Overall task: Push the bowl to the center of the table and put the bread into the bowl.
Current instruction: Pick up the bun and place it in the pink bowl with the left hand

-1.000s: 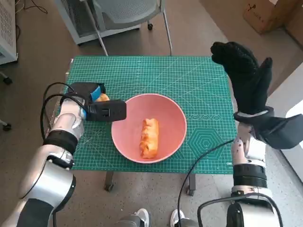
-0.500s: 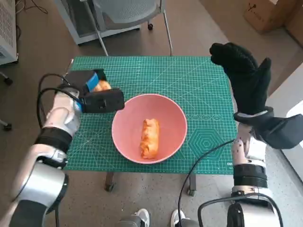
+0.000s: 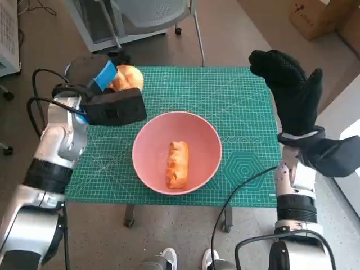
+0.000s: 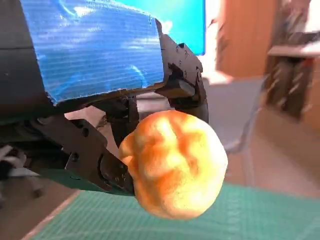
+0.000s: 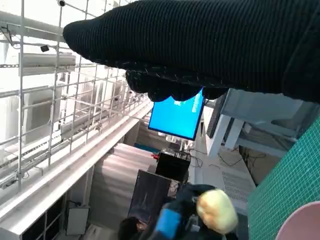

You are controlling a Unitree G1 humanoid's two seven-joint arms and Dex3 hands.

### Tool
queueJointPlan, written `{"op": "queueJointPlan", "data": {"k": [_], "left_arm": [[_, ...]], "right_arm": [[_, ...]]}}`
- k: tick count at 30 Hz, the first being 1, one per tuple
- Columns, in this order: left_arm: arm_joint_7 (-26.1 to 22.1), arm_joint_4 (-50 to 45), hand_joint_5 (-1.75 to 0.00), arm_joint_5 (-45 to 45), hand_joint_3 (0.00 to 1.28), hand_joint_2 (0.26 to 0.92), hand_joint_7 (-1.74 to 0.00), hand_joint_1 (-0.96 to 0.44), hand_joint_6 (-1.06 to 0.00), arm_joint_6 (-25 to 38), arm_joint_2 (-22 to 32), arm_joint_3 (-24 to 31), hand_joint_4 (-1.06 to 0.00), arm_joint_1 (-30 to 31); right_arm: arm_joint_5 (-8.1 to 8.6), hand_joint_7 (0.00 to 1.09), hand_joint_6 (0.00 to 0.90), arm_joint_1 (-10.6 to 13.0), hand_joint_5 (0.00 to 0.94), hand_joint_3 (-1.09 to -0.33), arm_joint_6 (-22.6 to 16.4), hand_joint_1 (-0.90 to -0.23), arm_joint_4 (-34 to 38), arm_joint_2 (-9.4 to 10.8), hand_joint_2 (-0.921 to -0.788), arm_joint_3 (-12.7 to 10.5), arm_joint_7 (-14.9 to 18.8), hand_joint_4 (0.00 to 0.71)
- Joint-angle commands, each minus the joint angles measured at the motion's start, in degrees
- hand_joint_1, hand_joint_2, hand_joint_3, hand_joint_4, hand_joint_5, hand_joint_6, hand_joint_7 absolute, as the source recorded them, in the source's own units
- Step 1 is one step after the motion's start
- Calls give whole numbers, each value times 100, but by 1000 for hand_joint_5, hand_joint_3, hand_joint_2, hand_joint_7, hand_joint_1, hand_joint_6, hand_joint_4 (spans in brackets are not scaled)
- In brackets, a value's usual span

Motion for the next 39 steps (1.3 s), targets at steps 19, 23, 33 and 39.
{"op": "queueJointPlan", "data": {"k": [19,23,33,39], "left_arm": [[-973,-3391,-990,-124,1,889,-1027,3,-756,-81,-359,158,-848,1477],[-1035,-3055,-1009,-184,2,893,-1030,3,-747,-252,-473,62,-838,1456],[-1350,-2635,-1133,-418,71,912,-1152,3,-608,-229,-685,74,-738,1484],[-1919,-2791,-204,-599,70,816,-255,85,-353,334,-757,99,-309,1575]], "right_arm": [[-69,1,353,67,3,-544,68,-526,120,-45,-921,62,76,263],[-52,2,353,77,2,-545,110,-530,94,-66,-921,72,103,263],[-44,2,355,137,2,-543,203,-537,-49,-116,-921,76,95,264],[-53,2,355,204,1,-543,252,-537,-190,-135,-921,88,50,264]]}}
